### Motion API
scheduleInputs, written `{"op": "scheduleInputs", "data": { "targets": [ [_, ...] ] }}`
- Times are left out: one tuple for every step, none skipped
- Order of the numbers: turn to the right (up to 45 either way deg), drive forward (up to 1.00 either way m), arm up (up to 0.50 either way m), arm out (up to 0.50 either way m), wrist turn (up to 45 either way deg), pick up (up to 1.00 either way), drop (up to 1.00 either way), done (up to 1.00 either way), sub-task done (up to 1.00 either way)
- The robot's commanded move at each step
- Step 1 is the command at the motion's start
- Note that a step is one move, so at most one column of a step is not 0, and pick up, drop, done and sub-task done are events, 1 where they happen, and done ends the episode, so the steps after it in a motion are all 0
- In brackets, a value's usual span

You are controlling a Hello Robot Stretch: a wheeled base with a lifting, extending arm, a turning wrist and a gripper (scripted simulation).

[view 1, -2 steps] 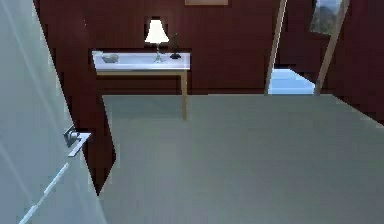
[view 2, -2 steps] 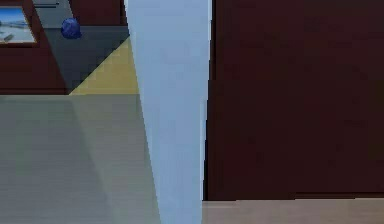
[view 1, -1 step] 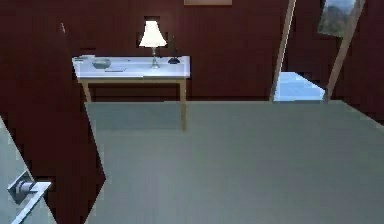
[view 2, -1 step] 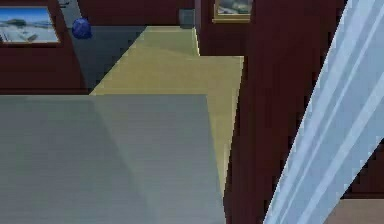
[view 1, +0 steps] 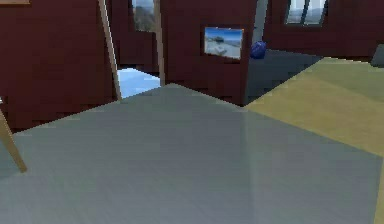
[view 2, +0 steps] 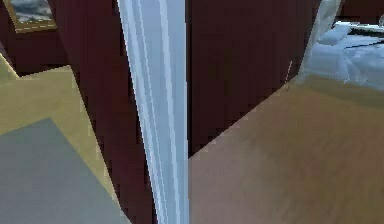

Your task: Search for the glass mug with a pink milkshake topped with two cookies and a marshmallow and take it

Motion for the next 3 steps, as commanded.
{"op": "scheduleInputs", "data": {
  "targets": [
    [24.0,0.0,0.0,0.0,0.0,0.0,0.0,0.0,0.0],
    [0.0,1.0,0.0,0.0,0.0,0.0,0.0,0.0,0.0],
    [3.0,0.0,0.0,0.0,0.0,0.0,0.0,0.0,0.0]
  ]
}}
